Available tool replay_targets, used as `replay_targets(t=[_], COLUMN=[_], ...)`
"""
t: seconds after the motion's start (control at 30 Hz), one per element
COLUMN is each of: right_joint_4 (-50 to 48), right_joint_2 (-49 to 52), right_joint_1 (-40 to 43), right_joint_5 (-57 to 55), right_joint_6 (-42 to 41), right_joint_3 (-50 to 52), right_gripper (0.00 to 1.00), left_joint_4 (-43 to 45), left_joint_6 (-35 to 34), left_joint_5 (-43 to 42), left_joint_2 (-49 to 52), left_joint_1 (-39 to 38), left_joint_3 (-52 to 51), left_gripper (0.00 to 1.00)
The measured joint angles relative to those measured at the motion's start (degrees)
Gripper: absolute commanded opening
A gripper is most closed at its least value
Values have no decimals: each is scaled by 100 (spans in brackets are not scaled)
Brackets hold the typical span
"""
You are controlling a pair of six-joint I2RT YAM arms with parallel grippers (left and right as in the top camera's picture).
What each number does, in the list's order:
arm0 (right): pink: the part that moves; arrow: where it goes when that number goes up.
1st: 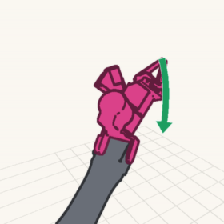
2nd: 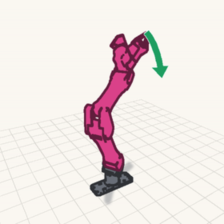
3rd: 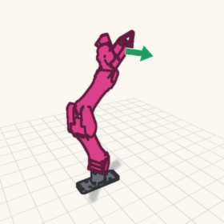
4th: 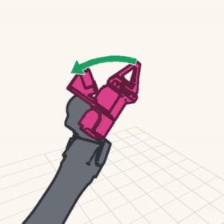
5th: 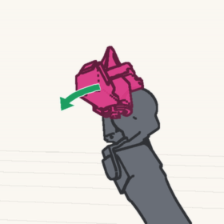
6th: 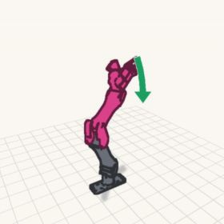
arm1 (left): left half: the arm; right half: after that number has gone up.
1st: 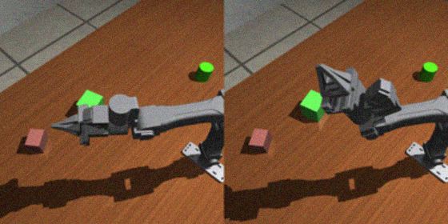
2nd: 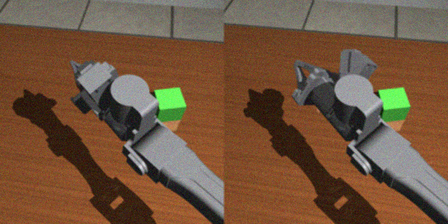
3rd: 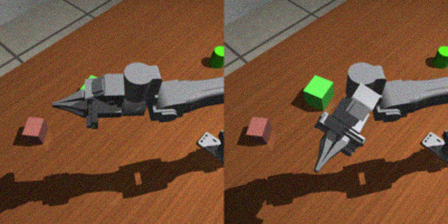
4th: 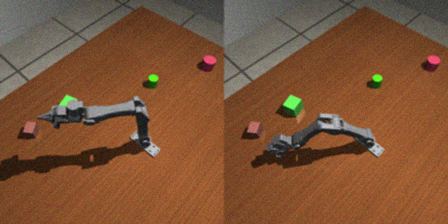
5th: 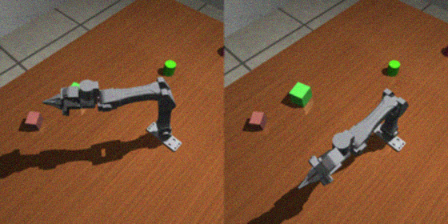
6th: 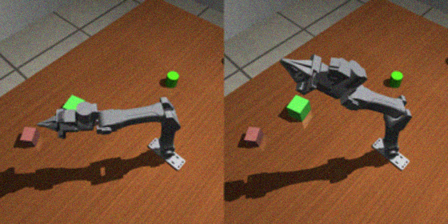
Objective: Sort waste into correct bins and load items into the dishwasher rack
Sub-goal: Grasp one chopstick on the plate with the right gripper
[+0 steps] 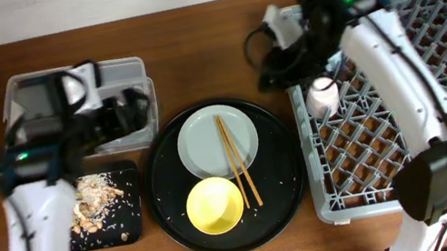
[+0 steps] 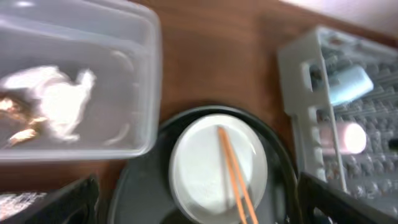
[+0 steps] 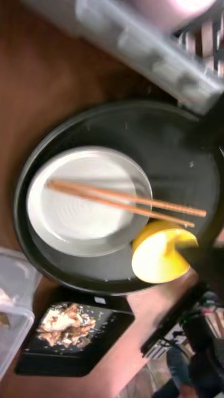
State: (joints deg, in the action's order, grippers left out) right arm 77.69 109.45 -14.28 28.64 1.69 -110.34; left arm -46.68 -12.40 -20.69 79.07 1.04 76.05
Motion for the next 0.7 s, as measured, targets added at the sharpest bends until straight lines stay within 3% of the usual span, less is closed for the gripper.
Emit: replay_targets(t=[0.13,0.23,0.37,0.5,0.6,0.7], right_joint_4=[-149,-848,-2022,-3703,-4076,-4181], right_joint_2=[24,44,90,90,92,92], right_joint_1=[-1187,-1692,-1808,-1808,-1808,-1808], right_joint_5=[-739,-1434,-1775,-1858,-1873,-1873], right_joint_6=[-173,-619,-815,-879,-881,-885], right_joint_3=[271,946,2203,3510,3834,3842], right_gripper=[26,25,36,38,38,26], left_joint_4=[-588,-623,-627,-625,-627,-627], left_joint_6=[-2,0,0,0,0,-2], left_joint_5=[341,474,496,511,514,514], left_joint_2=[-225,-225,-225,-225,-225,-225], left_joint_1=[1185,1366,1366,1366,1366,1366], left_joint_3=[52,52,57,57,57,57], left_gripper=[99,99,99,99,99,99])
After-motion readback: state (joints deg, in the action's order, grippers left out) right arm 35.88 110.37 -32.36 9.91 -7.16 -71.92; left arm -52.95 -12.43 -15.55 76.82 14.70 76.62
